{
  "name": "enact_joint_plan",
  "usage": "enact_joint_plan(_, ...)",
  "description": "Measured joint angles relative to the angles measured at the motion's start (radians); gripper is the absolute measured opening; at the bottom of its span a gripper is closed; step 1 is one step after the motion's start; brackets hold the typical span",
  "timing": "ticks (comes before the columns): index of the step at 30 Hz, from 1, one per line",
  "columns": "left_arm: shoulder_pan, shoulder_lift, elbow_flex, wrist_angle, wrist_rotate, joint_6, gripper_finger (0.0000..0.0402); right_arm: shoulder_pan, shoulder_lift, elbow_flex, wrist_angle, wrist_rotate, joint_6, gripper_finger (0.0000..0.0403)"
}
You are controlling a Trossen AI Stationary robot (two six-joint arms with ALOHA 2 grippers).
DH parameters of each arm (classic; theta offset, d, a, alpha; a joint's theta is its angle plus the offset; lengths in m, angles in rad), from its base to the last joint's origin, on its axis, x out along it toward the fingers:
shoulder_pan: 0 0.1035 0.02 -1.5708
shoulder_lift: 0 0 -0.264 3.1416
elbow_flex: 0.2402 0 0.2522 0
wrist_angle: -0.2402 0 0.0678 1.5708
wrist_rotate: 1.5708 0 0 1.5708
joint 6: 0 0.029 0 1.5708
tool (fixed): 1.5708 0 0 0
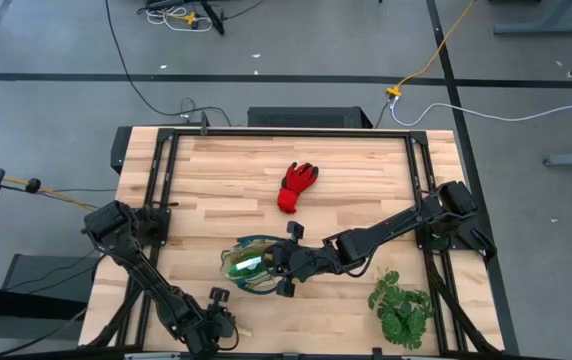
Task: Pick & Place Garden tools in Gardening bag
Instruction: Put the hand rake into the gardening bag
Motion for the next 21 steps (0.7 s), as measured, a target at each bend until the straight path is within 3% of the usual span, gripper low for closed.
enact_joint_plan(5,0.000,0.000,0.000,0.000,-0.003,0.002,0.0073,0.000,0.000,0.000,0.000,0.000,0.000,0.0112)
enact_joint_plan(15,0.000,0.001,-0.001,-0.001,-0.021,0.004,0.0086,0.000,0.000,0.000,0.000,0.000,0.000,0.0112)
enact_joint_plan(21,-0.002,0.001,-0.001,-0.003,-0.023,0.004,0.0073,0.000,0.000,0.000,0.000,0.000,0.000,0.0112)
